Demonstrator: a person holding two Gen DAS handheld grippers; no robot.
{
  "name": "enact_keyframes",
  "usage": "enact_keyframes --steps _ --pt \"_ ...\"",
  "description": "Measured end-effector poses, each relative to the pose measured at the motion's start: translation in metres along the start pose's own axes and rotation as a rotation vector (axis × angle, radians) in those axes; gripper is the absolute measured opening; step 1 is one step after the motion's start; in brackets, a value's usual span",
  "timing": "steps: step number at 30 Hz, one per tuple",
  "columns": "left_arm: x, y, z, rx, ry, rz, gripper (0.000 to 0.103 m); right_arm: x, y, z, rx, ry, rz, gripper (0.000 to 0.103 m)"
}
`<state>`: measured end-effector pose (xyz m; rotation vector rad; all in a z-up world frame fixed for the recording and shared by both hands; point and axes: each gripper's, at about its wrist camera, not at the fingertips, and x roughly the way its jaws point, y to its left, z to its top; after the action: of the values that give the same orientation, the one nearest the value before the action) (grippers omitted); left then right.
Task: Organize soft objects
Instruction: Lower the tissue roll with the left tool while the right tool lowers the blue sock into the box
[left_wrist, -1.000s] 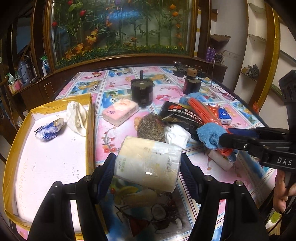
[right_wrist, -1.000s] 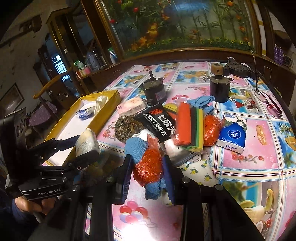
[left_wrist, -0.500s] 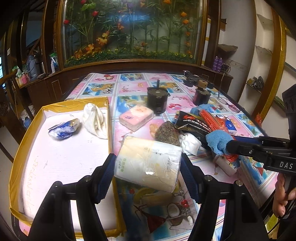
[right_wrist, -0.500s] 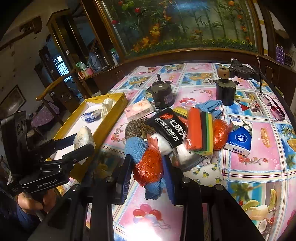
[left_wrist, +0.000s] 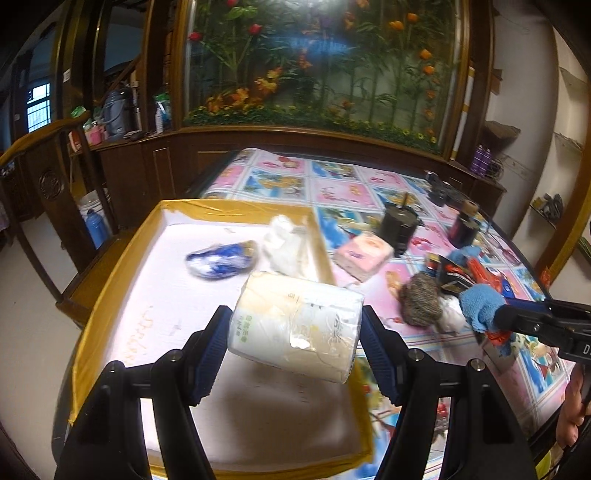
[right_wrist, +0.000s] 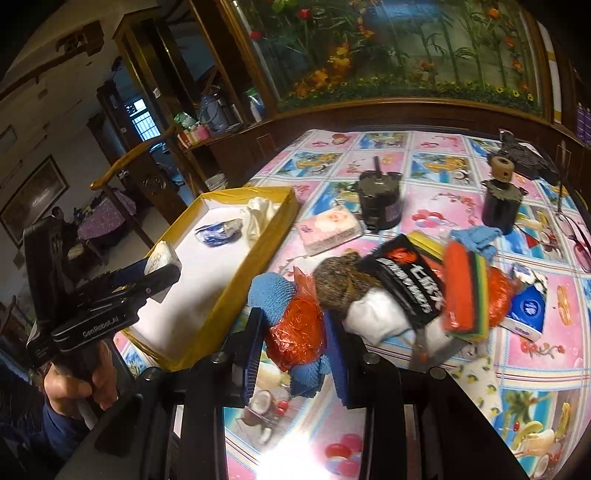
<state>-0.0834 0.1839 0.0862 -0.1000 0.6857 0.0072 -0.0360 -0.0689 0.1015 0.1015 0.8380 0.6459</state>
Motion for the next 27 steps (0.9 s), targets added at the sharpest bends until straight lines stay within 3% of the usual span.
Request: enact_keyframes --steps 11,21,27 --pt "0.027 0.071 0.037 -0.038 0.078 0.096 0.069 0.057 0.063 0.038 -0.054 0.069 0.083 0.036" --pt "0.095 0.113 0.057 -0.062 0.24 0.169 0.069 0.129 0.097 0.057 -0.092 0.151 0.034 0.036" --pt "0.114 0.127 0.053 -0.1 0.273 0.193 0.069 0.164 0.1 0.064 -0.095 0.186 -0.005 0.036"
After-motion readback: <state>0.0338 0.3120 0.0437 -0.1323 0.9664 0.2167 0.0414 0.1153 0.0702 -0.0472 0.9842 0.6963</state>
